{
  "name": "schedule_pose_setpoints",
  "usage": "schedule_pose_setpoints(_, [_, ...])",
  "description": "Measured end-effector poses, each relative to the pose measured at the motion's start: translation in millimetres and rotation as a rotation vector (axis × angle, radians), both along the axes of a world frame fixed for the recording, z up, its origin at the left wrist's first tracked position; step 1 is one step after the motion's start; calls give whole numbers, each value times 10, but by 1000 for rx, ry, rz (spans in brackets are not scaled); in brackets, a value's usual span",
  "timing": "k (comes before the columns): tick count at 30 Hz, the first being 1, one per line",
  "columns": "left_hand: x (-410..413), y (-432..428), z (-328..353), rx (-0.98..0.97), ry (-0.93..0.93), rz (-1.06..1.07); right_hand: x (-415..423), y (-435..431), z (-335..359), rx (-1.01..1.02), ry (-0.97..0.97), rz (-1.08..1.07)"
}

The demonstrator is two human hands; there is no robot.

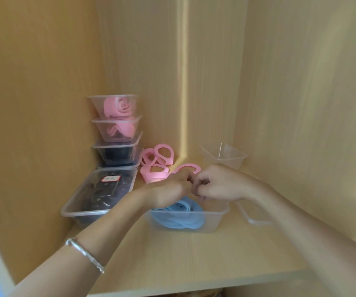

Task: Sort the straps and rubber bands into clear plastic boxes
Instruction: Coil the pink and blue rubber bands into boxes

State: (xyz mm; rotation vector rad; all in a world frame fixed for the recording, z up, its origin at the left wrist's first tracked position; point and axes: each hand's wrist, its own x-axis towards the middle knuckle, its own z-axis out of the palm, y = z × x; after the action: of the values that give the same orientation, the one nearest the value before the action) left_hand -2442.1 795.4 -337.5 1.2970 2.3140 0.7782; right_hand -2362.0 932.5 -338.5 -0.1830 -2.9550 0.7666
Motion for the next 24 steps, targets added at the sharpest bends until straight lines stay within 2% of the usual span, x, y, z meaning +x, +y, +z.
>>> schedule_pose_setpoints(1, [-5,0,-5,90,-63,-1,13,19,-4,-85,44,-15])
schedule_pose_setpoints(3, [-72,-11,-66,171,-71,-10,15,105,-21,-228,189,-88])
schedule_pose_setpoints(4, [-98,-15,-100,147,-20,-22,-2,193,-41,-240,276,-158])
schedule_pose_setpoints(6, [-138,7,-153,40,161,-37,-8,380,-51,-107,369,-318])
schedule_pose_setpoints(7, [-146,25,-161,-11,268,-30,10,472,-55,-1,327,-384])
schedule_pose_setpoints(9, [-144,37,-139,-38,477,20,88,555,-71,138,92,-484])
schedule_pose_setpoints(12, [-151,31,-133,-4,629,96,150,542,-181,153,-233,-592])
schedule_pose_setpoints(19, [-45,-197,-122,9,657,35,-17,506,-200,140,-262,-620])
schedule_pose_setpoints(24, [64,-471,-164,4,466,-45,-38,475,-138,139,-288,-638])
